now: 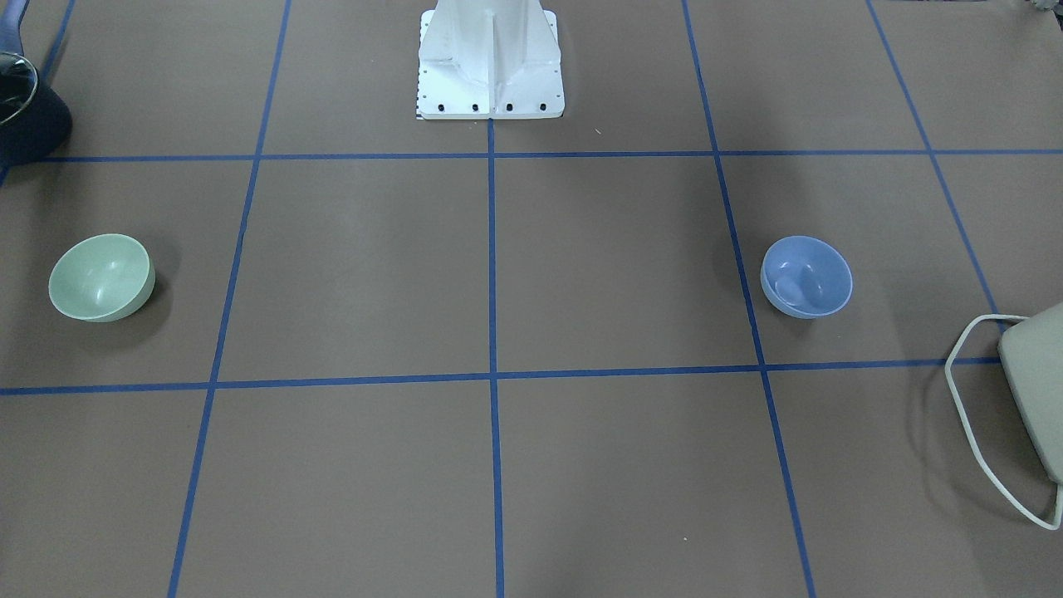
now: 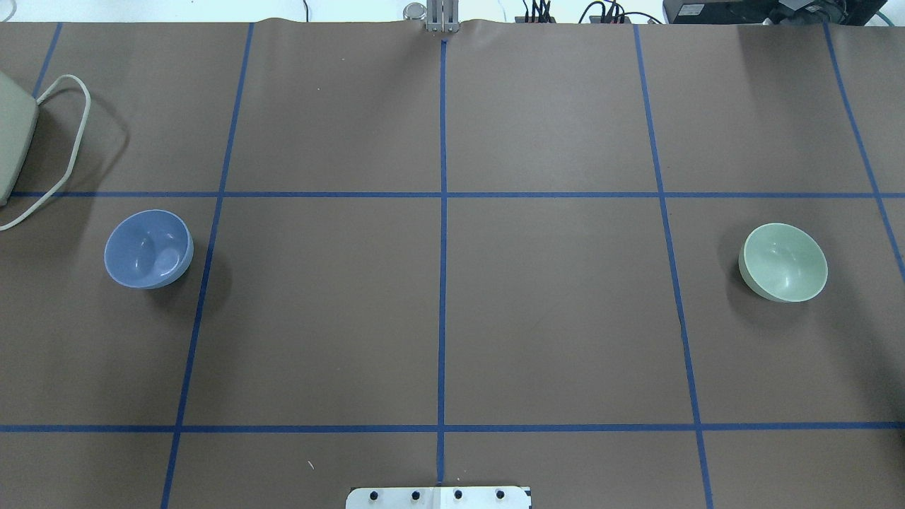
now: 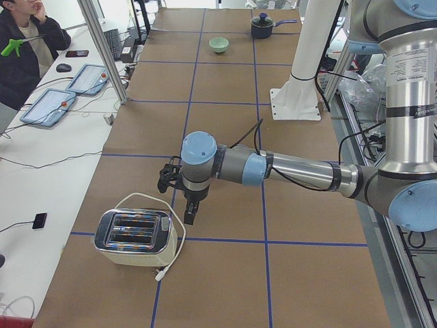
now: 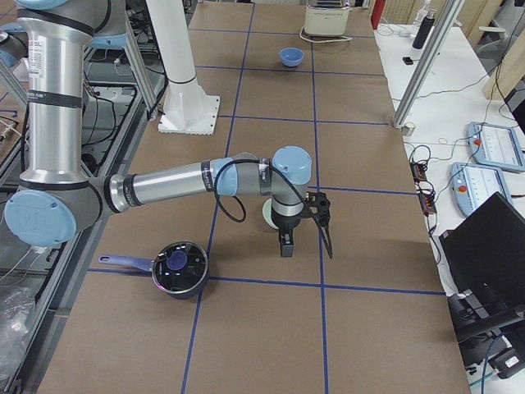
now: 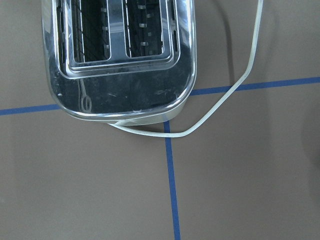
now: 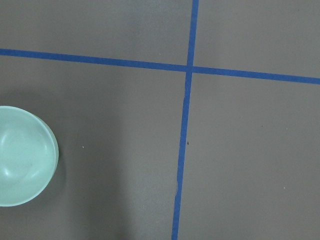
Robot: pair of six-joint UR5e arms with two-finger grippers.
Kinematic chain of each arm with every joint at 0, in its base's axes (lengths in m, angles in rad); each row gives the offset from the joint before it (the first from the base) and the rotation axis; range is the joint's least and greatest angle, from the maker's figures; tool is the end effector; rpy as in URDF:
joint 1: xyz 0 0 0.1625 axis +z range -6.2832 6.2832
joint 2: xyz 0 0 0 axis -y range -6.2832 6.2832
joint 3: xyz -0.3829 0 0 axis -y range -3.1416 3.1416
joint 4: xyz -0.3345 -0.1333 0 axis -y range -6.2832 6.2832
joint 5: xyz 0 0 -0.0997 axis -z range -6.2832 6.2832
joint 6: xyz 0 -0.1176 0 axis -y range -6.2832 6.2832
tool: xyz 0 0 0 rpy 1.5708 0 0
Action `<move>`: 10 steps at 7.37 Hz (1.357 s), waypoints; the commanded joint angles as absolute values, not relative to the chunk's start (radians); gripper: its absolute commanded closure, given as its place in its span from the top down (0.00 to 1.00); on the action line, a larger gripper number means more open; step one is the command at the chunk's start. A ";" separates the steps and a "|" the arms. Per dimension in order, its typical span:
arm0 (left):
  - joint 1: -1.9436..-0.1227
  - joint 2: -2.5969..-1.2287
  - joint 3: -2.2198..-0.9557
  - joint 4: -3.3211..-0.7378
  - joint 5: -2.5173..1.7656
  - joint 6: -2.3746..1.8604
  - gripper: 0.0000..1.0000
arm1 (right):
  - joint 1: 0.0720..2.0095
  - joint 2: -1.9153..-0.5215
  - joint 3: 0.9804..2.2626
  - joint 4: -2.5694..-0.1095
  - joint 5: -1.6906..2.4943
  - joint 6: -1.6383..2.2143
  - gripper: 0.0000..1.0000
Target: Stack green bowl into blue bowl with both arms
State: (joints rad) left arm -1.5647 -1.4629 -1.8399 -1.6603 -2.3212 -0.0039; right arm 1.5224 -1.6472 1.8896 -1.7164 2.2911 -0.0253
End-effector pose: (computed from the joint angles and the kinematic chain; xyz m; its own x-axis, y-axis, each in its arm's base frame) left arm -0.0506 -0.4072 0.5481 0.7304 0.1699 -0.6616 -0.0031 0.9694 0.2455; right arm 0.0362 -0.4055 0.5423 0.7462 -0.1252 0.6539 0.0670 0.9913 0.1132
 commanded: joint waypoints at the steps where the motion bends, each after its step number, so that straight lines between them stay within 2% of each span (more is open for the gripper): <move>1: -1.565 -1.468 -1.829 -1.831 -2.322 -0.005 0.98 | 1.520 -1.629 1.858 -1.518 2.287 -0.021 1.00; 2: -1.565 -1.538 -1.768 -1.921 -2.329 -0.012 0.98 | 1.522 -1.620 1.812 -1.383 2.305 -0.020 1.00; 3: -1.566 -1.540 -1.764 -1.939 -2.332 -0.003 0.98 | 1.522 -1.629 1.784 -1.323 2.325 -0.020 1.00; 6: -1.545 -1.542 -1.760 -1.997 -2.333 -0.079 0.98 | 1.493 -1.617 1.793 -1.278 2.376 0.062 1.00; 8: -1.386 -1.542 -1.775 -1.999 -2.330 -0.334 0.98 | 1.349 -1.612 1.882 -1.278 2.337 0.353 1.00; 10: -1.223 -1.526 -1.770 -2.041 -2.318 -0.537 0.98 | 1.246 -1.614 1.905 -1.278 2.232 0.493 1.00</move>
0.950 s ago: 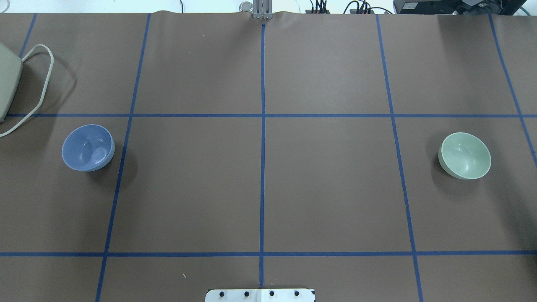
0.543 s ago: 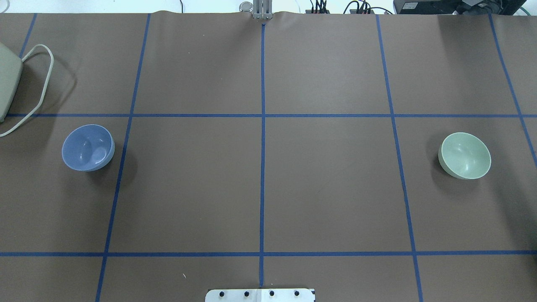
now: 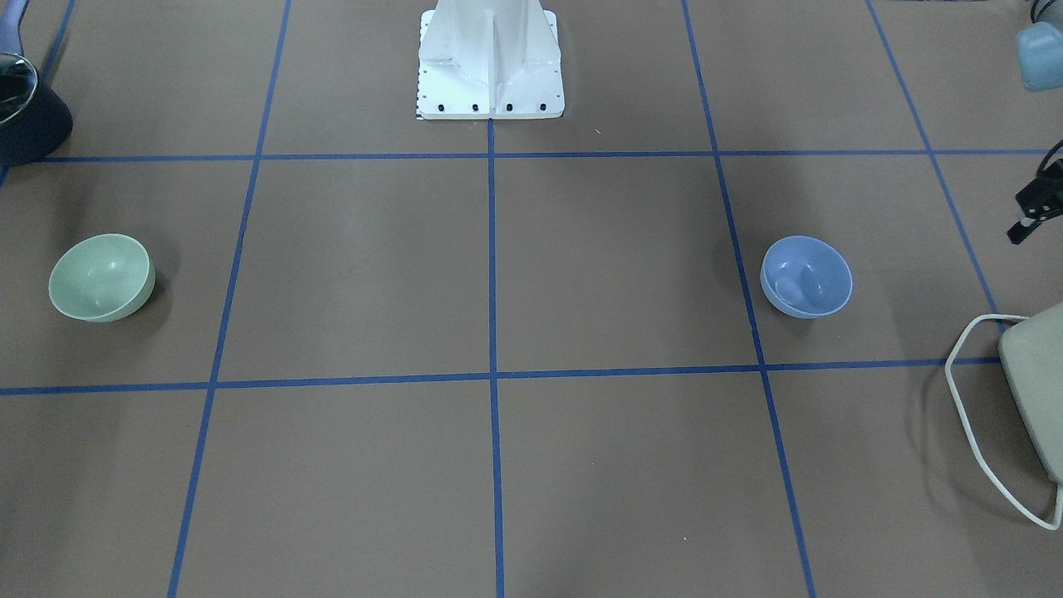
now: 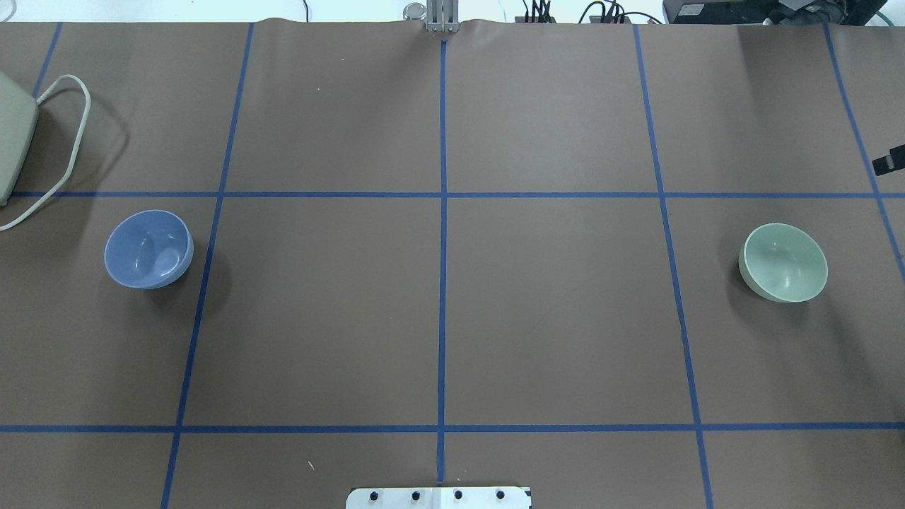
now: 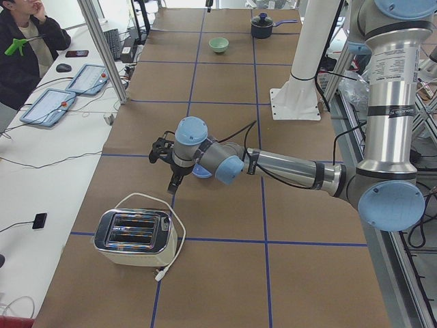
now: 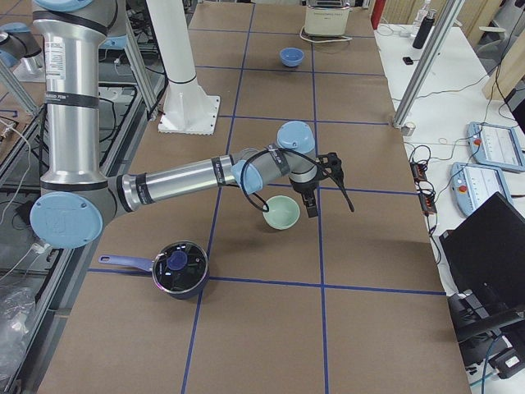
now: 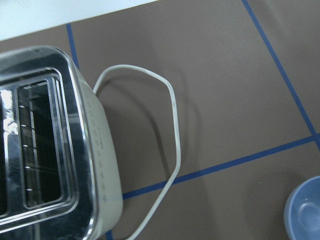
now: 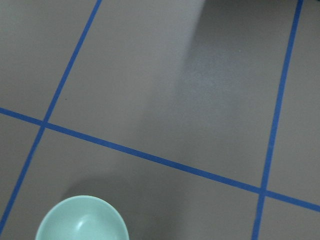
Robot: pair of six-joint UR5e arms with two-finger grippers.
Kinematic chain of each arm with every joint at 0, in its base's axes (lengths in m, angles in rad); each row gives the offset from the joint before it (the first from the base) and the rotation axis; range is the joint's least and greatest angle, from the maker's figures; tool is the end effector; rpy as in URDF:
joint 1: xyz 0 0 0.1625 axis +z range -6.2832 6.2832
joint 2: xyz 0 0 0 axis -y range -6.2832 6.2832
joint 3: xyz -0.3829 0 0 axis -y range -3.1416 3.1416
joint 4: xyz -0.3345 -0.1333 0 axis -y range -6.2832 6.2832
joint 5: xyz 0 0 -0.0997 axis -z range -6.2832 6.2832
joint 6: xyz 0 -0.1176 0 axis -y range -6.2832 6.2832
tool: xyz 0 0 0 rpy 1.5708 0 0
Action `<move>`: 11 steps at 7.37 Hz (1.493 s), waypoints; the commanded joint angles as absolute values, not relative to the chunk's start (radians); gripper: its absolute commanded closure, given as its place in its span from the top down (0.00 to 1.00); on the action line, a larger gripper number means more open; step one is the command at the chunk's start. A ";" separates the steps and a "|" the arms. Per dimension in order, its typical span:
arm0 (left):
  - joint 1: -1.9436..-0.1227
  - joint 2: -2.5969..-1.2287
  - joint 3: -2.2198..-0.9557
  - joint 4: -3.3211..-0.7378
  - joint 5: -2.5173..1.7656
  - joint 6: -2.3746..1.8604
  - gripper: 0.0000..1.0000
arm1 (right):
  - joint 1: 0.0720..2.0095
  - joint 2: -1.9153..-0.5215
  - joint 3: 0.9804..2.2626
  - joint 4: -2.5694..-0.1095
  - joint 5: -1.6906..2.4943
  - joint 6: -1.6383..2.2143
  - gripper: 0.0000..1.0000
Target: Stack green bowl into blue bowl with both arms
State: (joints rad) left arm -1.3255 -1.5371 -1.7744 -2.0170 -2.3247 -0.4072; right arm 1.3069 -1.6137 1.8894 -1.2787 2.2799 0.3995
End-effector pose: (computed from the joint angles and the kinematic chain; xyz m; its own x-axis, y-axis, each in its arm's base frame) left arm 0.0575 -0.4471 0.5010 0.6397 0.2013 -0.7418 0.0601 0.9490 0.3094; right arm -0.0594 -0.4371 0.4756 0.6764 -0.1772 0.7149 -0.0469 0.9583 0.2819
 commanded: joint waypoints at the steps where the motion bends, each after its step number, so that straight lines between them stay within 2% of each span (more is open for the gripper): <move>1: -1.151 -1.522 -1.772 -2.057 -2.275 -0.631 0.98 | 1.246 -1.618 1.907 -1.272 2.232 0.494 1.00; 4: -0.970 -1.522 -1.758 -2.135 -2.119 -0.787 0.98 | 1.246 -1.628 1.907 -1.258 2.233 0.494 1.00; 5: -0.962 -1.525 -1.756 -2.135 -2.108 -0.787 0.90 | 1.246 -1.628 1.907 -1.258 2.233 0.494 1.00; 6: -0.960 -1.537 -1.731 -2.134 -2.106 -0.787 0.73 | 1.246 -1.628 1.905 -1.258 2.233 0.494 1.00; 10: -0.924 -1.618 -1.649 -2.135 -2.106 -0.787 0.65 | 1.246 -1.628 1.904 -1.258 2.232 0.494 1.00; 11: -0.922 -1.620 -1.651 -2.135 -2.106 -0.787 0.38 | 1.246 -1.628 1.905 -1.258 2.232 0.494 1.00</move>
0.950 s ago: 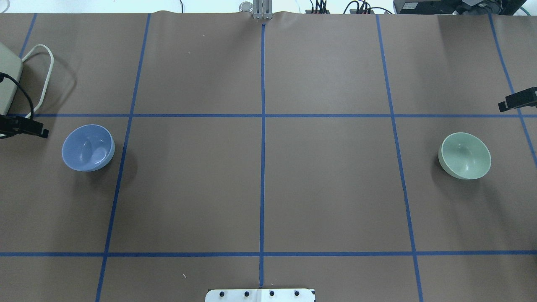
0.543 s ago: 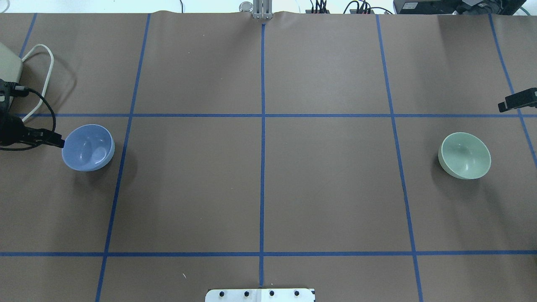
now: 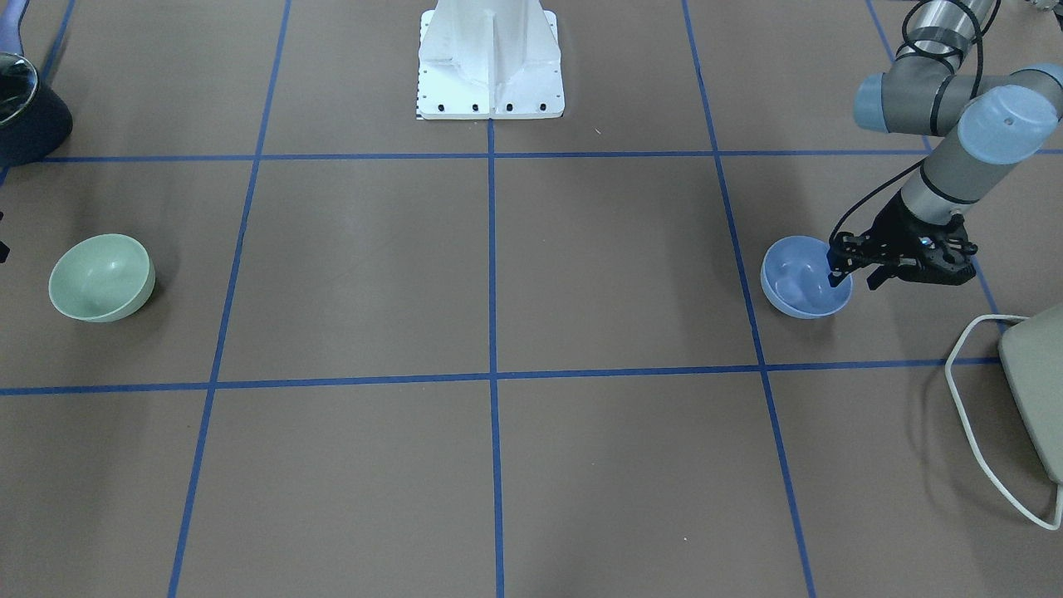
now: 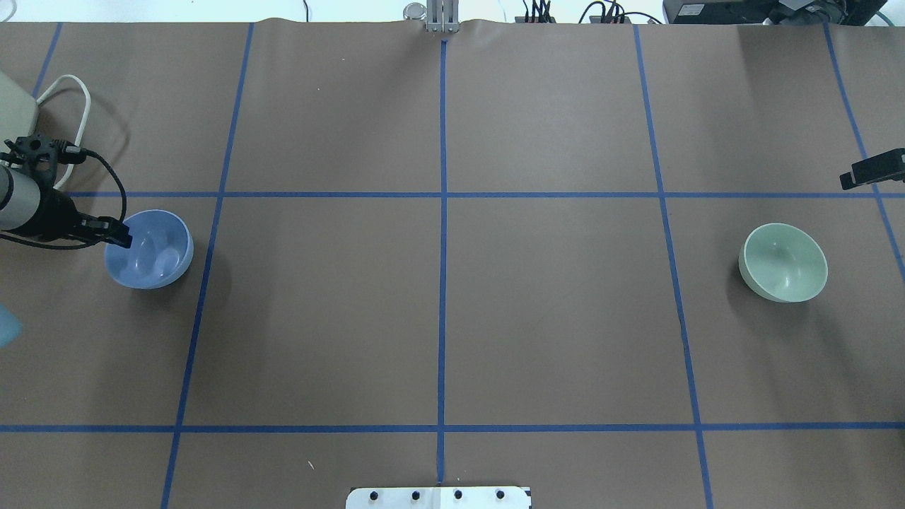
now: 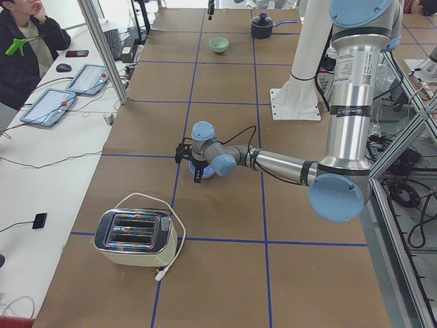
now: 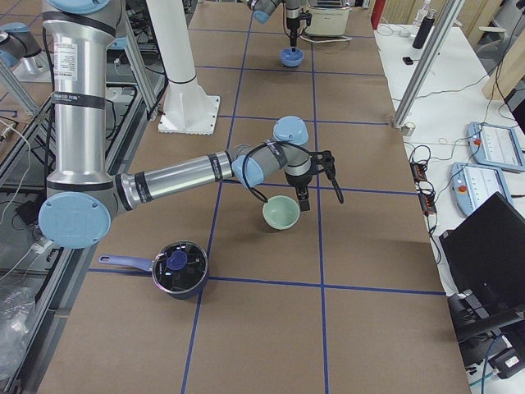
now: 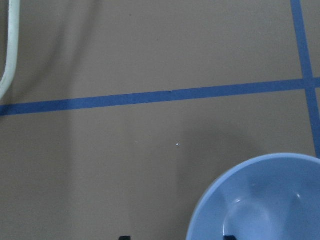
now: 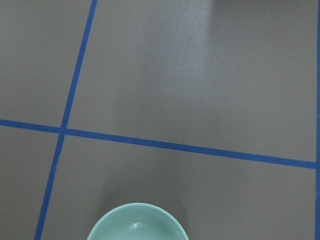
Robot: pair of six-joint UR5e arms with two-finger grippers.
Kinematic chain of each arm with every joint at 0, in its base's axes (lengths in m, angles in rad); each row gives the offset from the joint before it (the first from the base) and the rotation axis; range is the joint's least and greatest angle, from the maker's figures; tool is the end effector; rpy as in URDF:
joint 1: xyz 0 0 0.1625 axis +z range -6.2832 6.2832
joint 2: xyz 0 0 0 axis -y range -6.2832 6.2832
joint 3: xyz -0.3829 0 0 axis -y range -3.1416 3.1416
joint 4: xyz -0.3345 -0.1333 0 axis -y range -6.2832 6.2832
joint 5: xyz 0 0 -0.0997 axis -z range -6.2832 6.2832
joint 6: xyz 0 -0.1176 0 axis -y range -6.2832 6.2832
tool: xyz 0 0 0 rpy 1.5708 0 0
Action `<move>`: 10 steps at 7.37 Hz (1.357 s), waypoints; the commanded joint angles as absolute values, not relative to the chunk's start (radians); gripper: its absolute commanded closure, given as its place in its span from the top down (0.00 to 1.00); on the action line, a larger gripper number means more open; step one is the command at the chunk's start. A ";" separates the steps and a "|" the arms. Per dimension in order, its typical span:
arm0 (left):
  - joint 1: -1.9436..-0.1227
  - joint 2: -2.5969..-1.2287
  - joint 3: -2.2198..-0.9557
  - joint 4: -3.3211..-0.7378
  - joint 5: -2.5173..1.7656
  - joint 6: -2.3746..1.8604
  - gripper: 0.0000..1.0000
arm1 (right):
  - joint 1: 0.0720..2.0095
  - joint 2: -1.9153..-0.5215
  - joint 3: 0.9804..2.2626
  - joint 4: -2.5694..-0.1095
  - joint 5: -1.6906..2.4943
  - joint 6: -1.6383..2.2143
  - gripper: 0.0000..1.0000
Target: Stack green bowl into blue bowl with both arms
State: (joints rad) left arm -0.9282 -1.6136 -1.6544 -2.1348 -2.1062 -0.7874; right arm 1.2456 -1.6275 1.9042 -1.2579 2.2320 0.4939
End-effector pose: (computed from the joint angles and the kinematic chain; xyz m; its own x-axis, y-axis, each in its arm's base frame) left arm 0.2347 -0.4358 0.5174 0.6758 0.1100 -0.7288 0.0238 0.9850 0.1707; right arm -0.0810 -0.4313 0.4751 0.6883 -0.1335 0.7130 -0.0690 0.9664 0.2476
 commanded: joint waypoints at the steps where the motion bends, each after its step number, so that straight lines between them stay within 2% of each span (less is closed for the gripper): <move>1: -0.922 -1.618 -1.652 -2.135 -2.106 -0.782 0.00 | 1.246 -1.628 1.905 -1.258 2.232 0.494 1.00; 3: -0.926 -1.618 -1.680 -2.134 -2.111 -0.773 0.00 | 1.246 -1.628 1.905 -1.258 2.233 0.494 1.00; 5: -0.925 -1.632 -1.782 -2.041 -2.120 -0.788 0.00 | 1.246 -1.628 1.905 -1.258 2.233 0.494 1.00; 7: -0.923 -1.823 -1.876 -1.727 -2.111 -0.871 0.00 | 1.246 -1.628 1.905 -1.252 2.235 0.494 1.00; 9: -0.756 -2.064 -1.856 -1.556 -2.064 -1.090 0.00 | 1.246 -1.628 1.904 -1.252 2.235 0.494 1.00; 10: -0.686 -2.160 -1.804 -1.539 -1.989 -1.176 0.00 | 1.246 -1.628 1.904 -1.252 2.235 0.494 1.00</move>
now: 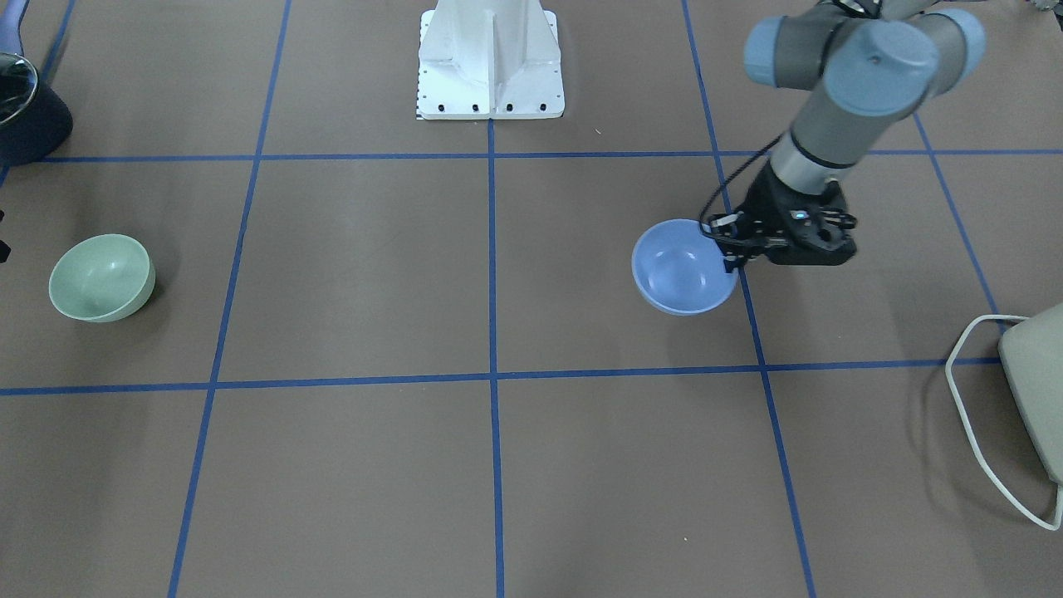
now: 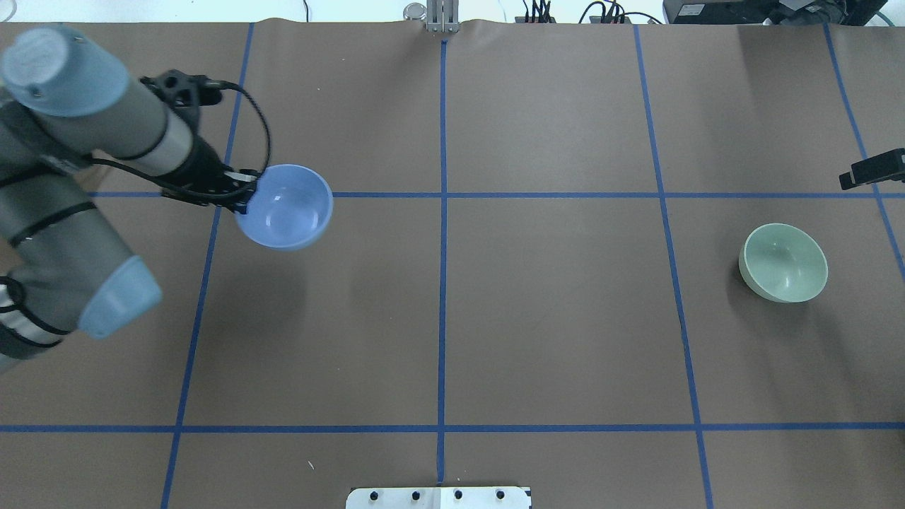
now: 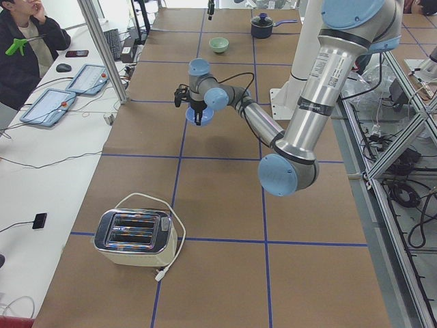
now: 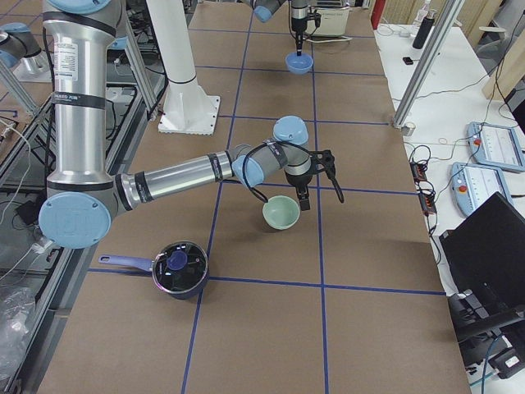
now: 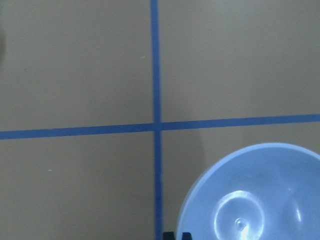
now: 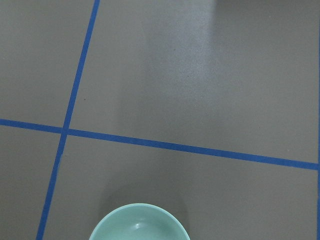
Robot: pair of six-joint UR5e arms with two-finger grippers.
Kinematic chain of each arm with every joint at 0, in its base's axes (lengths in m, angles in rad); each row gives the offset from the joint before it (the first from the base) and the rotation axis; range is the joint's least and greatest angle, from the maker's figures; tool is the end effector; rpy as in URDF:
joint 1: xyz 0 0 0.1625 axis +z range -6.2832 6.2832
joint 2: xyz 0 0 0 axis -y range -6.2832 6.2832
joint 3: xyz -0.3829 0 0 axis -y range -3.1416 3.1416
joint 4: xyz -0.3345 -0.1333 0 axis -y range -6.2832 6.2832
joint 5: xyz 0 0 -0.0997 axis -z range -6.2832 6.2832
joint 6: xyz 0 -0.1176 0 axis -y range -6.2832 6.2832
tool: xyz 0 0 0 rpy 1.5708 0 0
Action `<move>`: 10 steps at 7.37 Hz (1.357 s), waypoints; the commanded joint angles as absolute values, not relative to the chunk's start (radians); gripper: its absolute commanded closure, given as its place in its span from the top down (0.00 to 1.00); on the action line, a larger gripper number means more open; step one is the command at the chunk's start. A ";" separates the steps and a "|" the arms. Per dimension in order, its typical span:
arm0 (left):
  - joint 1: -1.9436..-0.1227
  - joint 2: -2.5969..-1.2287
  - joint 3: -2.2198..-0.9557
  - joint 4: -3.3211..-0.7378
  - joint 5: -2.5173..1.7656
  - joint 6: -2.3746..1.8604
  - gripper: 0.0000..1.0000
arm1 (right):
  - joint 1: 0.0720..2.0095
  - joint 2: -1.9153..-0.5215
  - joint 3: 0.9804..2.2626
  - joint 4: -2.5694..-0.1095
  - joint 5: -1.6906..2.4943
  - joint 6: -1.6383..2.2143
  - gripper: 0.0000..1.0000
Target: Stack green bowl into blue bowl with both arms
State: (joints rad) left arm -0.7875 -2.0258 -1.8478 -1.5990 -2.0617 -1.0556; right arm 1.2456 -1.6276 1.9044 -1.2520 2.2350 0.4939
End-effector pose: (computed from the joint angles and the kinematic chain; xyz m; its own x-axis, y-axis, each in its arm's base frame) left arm 0.3405 -0.4523 0.2893 0.6399 -0.0268 -0.7680 0.0924 0.9948 0.0422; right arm -0.0812 -0.4312 0.4741 0.6851 -0.1382 0.7153 -0.0685 0.9653 0.2520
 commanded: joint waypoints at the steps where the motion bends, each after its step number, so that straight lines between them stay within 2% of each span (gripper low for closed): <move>1: -0.631 -2.193 -1.763 -1.543 -1.982 -1.202 0.00 | 1.246 -1.628 1.904 -1.252 2.235 0.495 1.00; 4: -0.546 -2.324 -1.611 -1.571 -1.918 -1.275 0.00 | 1.246 -1.628 1.902 -1.252 2.235 0.495 1.00; 5: -0.516 -2.325 -1.585 -1.621 -1.876 -1.276 0.00 | 1.246 -1.628 1.902 -1.252 2.235 0.495 1.00; 10: -0.494 -2.326 -1.565 -1.641 -1.862 -1.279 0.00 | 1.246 -1.628 1.901 -1.252 2.235 0.497 1.00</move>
State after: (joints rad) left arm -0.4976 -2.3254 -1.5653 -1.6392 -1.8627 -1.2783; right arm 1.2456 -1.6280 1.9011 -1.2518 2.2350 0.4970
